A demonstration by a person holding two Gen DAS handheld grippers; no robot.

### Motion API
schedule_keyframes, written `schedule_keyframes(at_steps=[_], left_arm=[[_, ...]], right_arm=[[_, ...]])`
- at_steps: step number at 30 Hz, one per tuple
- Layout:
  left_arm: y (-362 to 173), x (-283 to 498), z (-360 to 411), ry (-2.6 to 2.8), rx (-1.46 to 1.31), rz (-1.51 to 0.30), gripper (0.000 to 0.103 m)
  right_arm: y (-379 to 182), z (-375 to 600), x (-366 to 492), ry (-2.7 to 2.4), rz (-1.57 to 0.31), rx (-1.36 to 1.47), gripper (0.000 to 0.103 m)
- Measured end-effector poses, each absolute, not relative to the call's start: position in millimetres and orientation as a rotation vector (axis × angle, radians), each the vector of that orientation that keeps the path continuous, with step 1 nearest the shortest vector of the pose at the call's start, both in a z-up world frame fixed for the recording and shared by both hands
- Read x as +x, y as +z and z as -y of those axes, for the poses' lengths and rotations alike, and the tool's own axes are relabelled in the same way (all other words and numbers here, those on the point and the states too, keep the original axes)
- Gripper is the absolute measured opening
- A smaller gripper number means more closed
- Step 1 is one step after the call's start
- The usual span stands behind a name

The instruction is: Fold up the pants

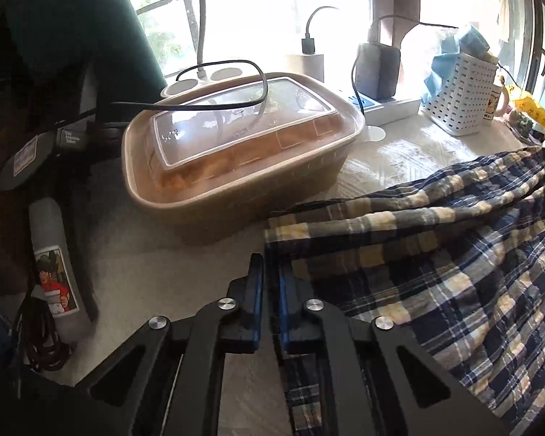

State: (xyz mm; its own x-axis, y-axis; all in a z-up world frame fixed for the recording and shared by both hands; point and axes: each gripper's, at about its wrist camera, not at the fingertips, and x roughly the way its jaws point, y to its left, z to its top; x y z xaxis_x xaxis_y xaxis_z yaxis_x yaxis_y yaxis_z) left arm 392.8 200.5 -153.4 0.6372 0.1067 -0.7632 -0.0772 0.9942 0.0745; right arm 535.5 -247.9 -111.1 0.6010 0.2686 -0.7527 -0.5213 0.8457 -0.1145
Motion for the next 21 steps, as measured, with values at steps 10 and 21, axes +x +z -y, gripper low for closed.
schedule_keyframes(at_steps=[10, 21], left_arm=[[-132.5, 395.7, -198.8, 0.098, 0.013, -0.823, 0.006], [-93.9, 266.2, -179.7, -0.010, -0.083, -0.703, 0.055]], right_arm=[[-107.4, 239.0, 578.7, 0.346, -0.726, -0.459, 0.028], [-41.3, 289.0, 470.5, 0.448, -0.598, -0.260, 0.095]])
